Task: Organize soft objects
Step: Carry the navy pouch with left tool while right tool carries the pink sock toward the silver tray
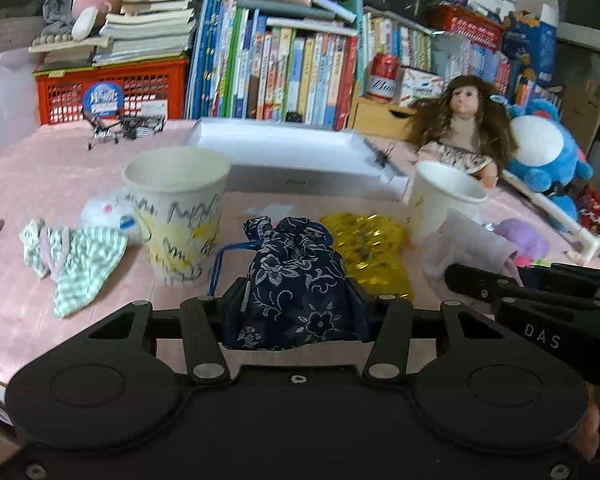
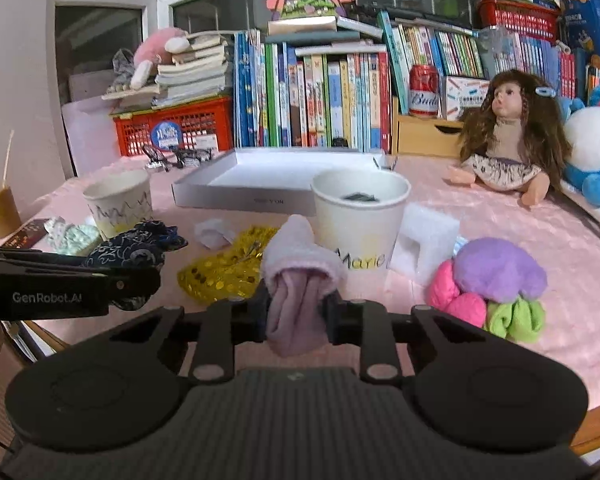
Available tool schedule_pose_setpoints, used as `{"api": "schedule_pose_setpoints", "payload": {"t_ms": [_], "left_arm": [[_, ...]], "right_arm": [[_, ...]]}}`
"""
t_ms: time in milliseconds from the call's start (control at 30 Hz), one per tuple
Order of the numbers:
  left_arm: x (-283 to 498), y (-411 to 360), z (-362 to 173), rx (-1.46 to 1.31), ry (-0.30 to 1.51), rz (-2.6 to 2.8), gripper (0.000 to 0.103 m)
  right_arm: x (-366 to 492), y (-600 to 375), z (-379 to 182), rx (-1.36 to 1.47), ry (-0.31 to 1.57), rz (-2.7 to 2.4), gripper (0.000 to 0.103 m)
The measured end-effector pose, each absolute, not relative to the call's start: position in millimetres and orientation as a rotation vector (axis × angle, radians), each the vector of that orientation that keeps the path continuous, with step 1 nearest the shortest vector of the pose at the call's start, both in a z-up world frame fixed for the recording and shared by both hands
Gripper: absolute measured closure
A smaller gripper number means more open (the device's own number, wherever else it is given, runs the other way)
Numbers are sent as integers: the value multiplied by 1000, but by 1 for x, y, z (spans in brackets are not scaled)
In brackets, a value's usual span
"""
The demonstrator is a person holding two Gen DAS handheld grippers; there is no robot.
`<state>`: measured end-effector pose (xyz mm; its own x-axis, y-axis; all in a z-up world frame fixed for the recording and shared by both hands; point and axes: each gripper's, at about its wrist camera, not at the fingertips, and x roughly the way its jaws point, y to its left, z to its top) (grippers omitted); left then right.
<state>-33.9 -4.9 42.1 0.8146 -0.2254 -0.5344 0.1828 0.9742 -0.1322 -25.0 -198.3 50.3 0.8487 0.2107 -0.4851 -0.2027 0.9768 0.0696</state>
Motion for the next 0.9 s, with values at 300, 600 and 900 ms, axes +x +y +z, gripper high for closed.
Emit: {"api": "schedule_pose_setpoints", "payload": {"t_ms": [300,600,900], "left_arm": [[-30,-6,72,-89,549,-280,55],[-6,-1,101,-109,537,-312,55],[25,3,118,-123,548,-323,55]], "right_arm": [[-25,-204,75,46,465,223,73],[-18,-210,94,75,435,225,73],[-2,-216,107,105,431,231,73]]}}
